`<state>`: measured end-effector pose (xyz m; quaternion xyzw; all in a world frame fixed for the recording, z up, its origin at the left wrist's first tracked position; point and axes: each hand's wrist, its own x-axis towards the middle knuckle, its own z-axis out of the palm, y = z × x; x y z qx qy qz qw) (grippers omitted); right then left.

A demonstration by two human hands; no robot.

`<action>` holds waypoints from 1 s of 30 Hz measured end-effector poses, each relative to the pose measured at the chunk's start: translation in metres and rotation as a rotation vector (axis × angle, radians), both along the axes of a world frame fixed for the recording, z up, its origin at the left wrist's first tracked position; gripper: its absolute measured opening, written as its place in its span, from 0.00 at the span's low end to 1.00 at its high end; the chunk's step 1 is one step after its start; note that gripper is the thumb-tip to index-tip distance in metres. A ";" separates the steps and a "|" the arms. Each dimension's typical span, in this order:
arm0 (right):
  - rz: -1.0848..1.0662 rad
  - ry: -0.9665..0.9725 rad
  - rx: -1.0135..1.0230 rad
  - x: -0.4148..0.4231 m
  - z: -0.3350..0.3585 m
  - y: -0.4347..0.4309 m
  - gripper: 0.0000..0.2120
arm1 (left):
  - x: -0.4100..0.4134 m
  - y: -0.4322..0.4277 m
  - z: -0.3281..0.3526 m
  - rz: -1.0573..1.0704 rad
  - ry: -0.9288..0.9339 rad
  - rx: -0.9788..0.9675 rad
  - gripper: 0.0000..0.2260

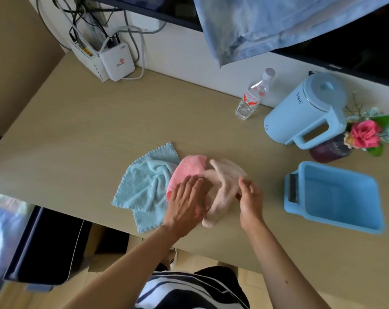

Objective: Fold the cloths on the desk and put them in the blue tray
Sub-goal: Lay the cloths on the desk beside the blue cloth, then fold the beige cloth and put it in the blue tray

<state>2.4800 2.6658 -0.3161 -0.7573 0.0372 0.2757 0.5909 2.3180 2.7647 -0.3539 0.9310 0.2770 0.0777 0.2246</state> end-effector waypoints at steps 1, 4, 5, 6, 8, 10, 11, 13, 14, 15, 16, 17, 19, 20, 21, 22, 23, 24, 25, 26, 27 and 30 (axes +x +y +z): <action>-0.013 0.018 0.012 0.003 0.002 -0.005 0.16 | -0.003 0.002 -0.008 -0.043 0.078 -0.001 0.37; -0.022 0.046 0.054 0.008 0.008 -0.015 0.15 | -0.016 0.015 -0.033 -0.156 0.303 0.059 0.42; -0.021 0.044 0.058 0.009 0.010 -0.018 0.14 | -0.021 0.021 -0.039 -0.172 0.323 0.081 0.39; -0.019 0.042 0.059 0.009 0.012 -0.018 0.14 | -0.025 0.029 -0.043 -0.172 0.321 0.096 0.35; -0.011 0.039 0.059 0.007 0.017 -0.019 0.13 | -0.034 0.046 -0.045 -0.148 0.309 0.122 0.30; 0.015 0.035 0.064 0.005 0.020 -0.017 0.12 | -0.044 0.068 -0.043 -0.105 0.299 0.153 0.27; 0.025 0.037 0.065 0.004 0.021 -0.015 0.11 | -0.050 0.081 -0.043 -0.083 0.297 0.172 0.27; 0.045 0.037 0.072 0.002 0.025 -0.010 0.13 | -0.065 0.109 -0.044 -0.036 0.299 0.207 0.27; 0.060 0.035 0.079 0.002 0.027 -0.008 0.14 | -0.072 0.123 -0.044 -0.012 0.303 0.220 0.27; 0.077 0.036 0.090 0.001 0.029 -0.006 0.15 | -0.078 0.137 -0.043 0.013 0.308 0.224 0.28; 0.095 0.044 0.107 0.001 0.031 -0.003 0.16 | -0.080 0.148 -0.040 0.043 0.311 0.218 0.29; 0.113 0.059 0.129 0.000 0.033 -0.001 0.17 | -0.079 0.156 -0.034 0.072 0.316 0.204 0.30; 0.149 0.091 0.171 -0.001 0.036 0.004 0.21 | -0.062 0.156 -0.012 0.067 0.328 0.133 0.35; 0.167 0.119 0.191 -0.001 0.038 0.007 0.21 | -0.048 0.148 0.003 0.010 0.307 0.082 0.37; 0.192 0.150 0.211 -0.002 0.040 0.010 0.19 | -0.033 0.137 0.020 -0.076 0.242 0.022 0.37; 0.218 0.189 0.238 -0.003 0.044 0.013 0.17 | -0.018 0.123 0.038 -0.165 0.146 -0.060 0.37; 0.248 0.226 0.268 -0.003 0.048 0.017 0.15 | -0.004 0.107 0.055 -0.241 0.048 -0.155 0.35; 0.275 0.258 0.299 -0.004 0.052 0.020 0.13 | 0.007 0.092 0.071 -0.295 -0.045 -0.242 0.31; 0.294 0.277 0.325 -0.004 0.056 0.022 0.12 | 0.016 0.080 0.083 -0.320 -0.140 -0.301 0.27; 0.301 0.291 0.345 -0.003 0.060 0.023 0.12 | 0.023 0.072 0.093 -0.316 -0.227 -0.330 0.23; 0.302 0.303 0.345 -0.002 0.064 0.024 0.11 | 0.027 0.067 0.101 -0.296 -0.294 -0.338 0.19; 0.300 0.258 0.229 0.005 0.075 0.028 0.11 | 0.036 0.065 0.118 -0.211 -0.394 -0.354 0.08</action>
